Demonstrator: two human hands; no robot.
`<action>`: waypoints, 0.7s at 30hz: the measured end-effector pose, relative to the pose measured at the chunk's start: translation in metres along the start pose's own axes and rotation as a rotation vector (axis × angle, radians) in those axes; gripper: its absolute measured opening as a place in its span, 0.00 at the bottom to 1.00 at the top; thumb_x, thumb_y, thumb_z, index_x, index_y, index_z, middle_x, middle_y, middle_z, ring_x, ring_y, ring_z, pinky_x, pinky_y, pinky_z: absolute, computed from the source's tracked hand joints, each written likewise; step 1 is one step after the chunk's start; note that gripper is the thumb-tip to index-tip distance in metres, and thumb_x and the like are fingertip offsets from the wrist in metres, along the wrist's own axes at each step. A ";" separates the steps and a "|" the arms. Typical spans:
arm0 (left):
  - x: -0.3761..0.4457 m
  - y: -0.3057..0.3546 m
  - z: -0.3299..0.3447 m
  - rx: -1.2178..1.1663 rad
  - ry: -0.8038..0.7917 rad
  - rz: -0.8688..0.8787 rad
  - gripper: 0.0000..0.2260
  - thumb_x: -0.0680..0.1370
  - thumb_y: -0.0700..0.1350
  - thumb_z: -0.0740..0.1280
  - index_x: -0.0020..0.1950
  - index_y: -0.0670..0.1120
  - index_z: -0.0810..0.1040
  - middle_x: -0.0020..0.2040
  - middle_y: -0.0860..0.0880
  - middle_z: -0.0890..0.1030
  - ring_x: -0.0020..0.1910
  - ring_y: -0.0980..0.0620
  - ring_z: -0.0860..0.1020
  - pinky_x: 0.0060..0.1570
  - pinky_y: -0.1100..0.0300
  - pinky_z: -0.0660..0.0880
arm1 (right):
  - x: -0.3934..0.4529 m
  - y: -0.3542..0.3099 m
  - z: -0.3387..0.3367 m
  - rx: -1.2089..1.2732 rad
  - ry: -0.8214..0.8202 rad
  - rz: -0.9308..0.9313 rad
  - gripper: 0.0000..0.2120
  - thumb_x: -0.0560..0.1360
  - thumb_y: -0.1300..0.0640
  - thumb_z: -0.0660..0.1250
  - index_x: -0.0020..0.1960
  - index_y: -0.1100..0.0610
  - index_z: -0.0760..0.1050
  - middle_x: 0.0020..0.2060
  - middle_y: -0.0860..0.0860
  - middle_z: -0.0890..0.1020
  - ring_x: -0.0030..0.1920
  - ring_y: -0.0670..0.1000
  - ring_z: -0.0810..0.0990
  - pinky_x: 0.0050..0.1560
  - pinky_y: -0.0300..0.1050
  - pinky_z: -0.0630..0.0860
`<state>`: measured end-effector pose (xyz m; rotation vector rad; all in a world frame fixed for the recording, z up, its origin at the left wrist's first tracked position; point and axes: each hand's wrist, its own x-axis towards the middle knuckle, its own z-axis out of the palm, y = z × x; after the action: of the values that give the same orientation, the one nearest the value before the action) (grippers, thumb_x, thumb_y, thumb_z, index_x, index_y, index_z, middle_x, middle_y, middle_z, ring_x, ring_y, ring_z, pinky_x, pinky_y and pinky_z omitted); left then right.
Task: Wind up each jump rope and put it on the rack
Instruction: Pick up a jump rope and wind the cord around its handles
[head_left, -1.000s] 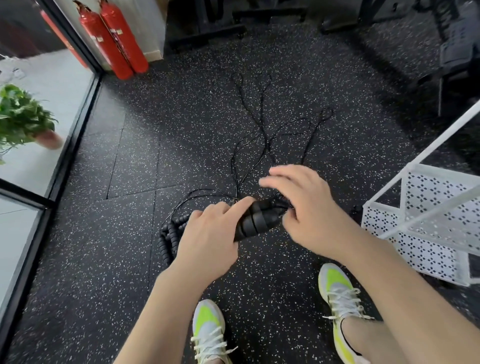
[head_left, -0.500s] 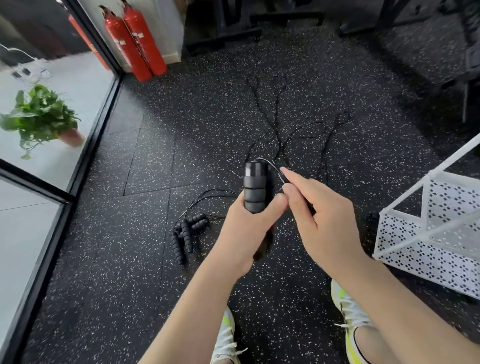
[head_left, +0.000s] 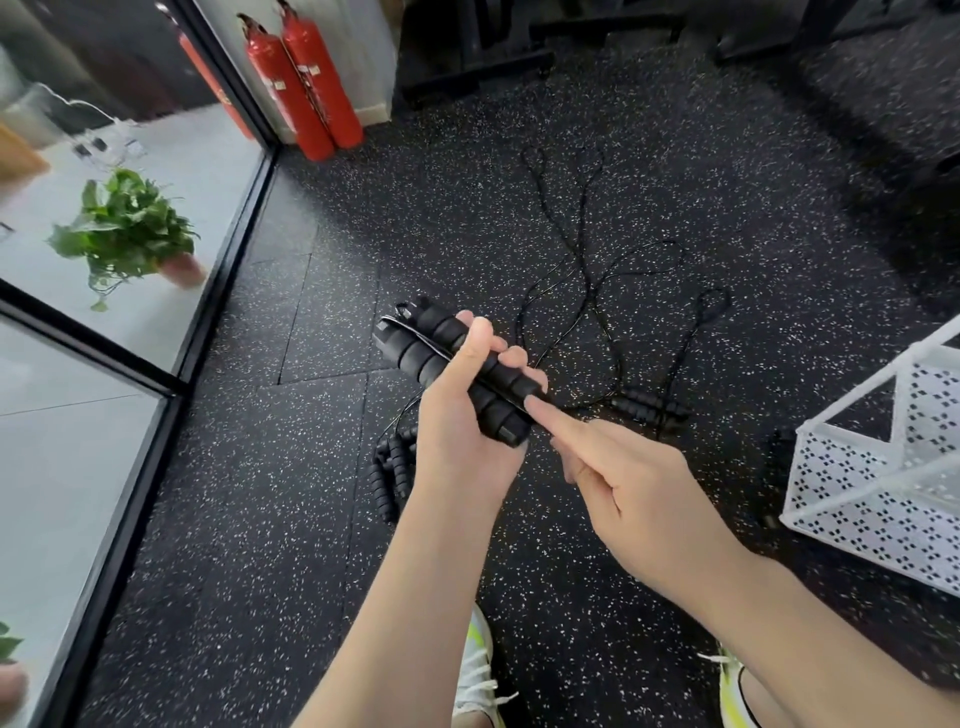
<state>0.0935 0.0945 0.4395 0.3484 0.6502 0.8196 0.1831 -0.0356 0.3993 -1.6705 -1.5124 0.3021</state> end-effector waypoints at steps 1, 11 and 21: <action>-0.001 -0.001 0.001 -0.005 0.015 0.012 0.07 0.82 0.41 0.68 0.59 0.46 0.73 0.40 0.50 0.75 0.35 0.54 0.74 0.43 0.58 0.72 | -0.001 -0.001 0.001 -0.002 -0.018 0.006 0.23 0.84 0.52 0.54 0.79 0.45 0.65 0.41 0.42 0.75 0.40 0.47 0.77 0.42 0.47 0.78; -0.015 -0.021 0.011 0.259 0.069 0.106 0.06 0.81 0.43 0.68 0.53 0.41 0.78 0.44 0.48 0.81 0.44 0.47 0.78 0.44 0.54 0.76 | 0.013 -0.031 0.007 0.679 0.141 0.713 0.28 0.82 0.34 0.51 0.46 0.54 0.79 0.35 0.49 0.80 0.35 0.45 0.75 0.40 0.44 0.70; -0.052 -0.076 0.038 0.421 0.024 0.132 0.05 0.79 0.47 0.71 0.53 0.50 0.83 0.56 0.51 0.86 0.52 0.52 0.84 0.46 0.58 0.82 | 0.024 -0.024 -0.008 1.009 0.574 0.976 0.15 0.78 0.50 0.67 0.36 0.56 0.78 0.30 0.52 0.78 0.32 0.50 0.76 0.34 0.42 0.71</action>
<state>0.1350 0.0043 0.4488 0.7701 0.8291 0.8100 0.1776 -0.0192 0.4296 -1.3067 0.0476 0.8332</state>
